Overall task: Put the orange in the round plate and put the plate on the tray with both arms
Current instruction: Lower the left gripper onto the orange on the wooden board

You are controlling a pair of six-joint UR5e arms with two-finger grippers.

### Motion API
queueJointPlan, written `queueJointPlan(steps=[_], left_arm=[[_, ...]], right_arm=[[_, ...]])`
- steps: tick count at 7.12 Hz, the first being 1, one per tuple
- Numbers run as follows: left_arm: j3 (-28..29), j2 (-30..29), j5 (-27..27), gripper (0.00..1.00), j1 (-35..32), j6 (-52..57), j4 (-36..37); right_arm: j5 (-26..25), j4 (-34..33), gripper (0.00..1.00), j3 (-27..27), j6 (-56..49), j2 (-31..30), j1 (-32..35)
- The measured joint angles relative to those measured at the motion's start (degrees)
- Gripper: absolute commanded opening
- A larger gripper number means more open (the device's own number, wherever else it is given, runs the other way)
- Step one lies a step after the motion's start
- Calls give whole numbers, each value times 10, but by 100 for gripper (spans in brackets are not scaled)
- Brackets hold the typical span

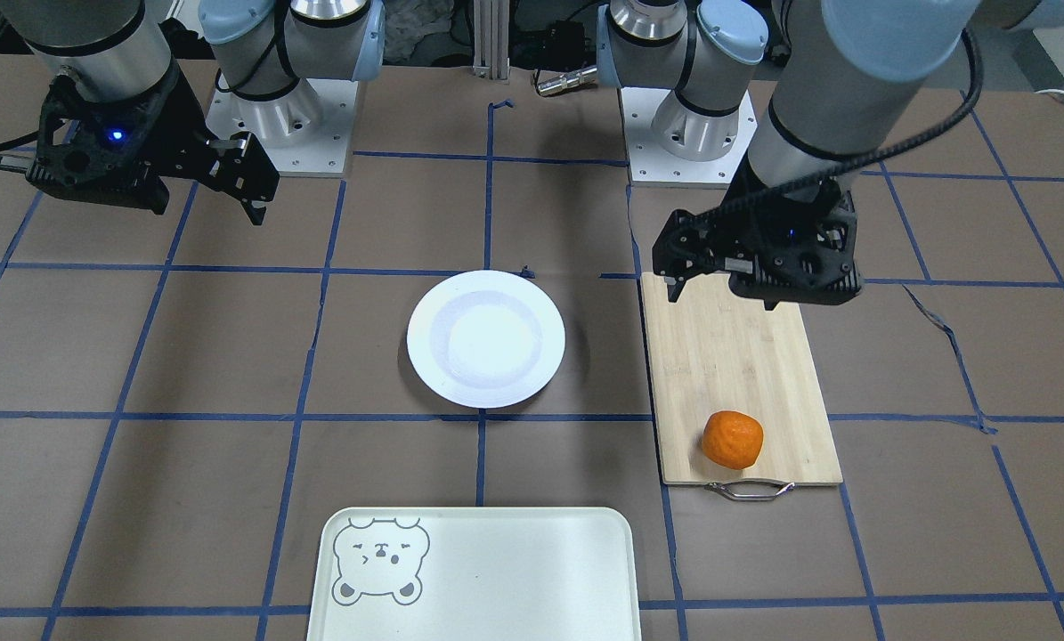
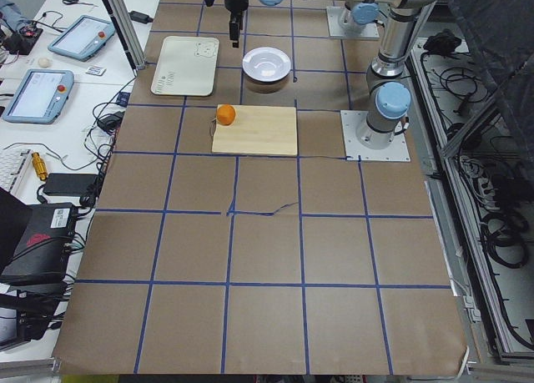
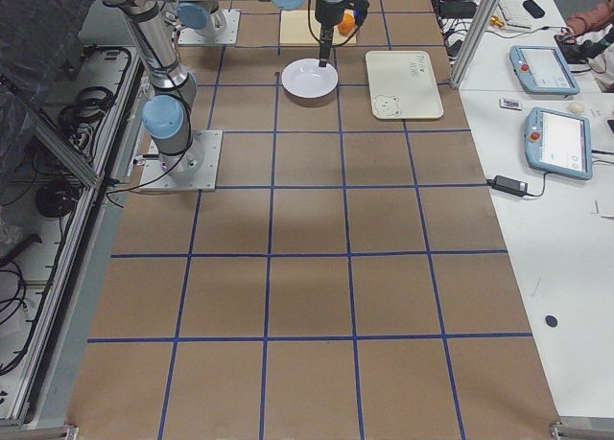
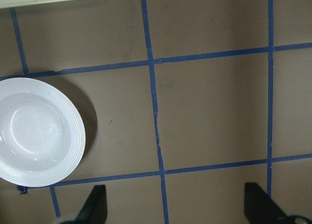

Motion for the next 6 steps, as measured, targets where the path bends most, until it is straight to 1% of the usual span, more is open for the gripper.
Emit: queueJointPlan(steps=[2, 3, 4, 6], left_arm=[[9, -71, 45, 100, 13, 2, 40], [7, -111, 57, 100, 24, 6, 71], [6, -148, 62, 100, 31, 21, 96], [0, -204, 68, 100, 36, 61, 124]], right_arm=[[-1, 0, 100, 2, 0, 0, 0], [-2, 0, 100, 2, 0, 0, 0], [-2, 0, 100, 2, 0, 0, 0], [-3, 0, 100, 2, 0, 0, 0]])
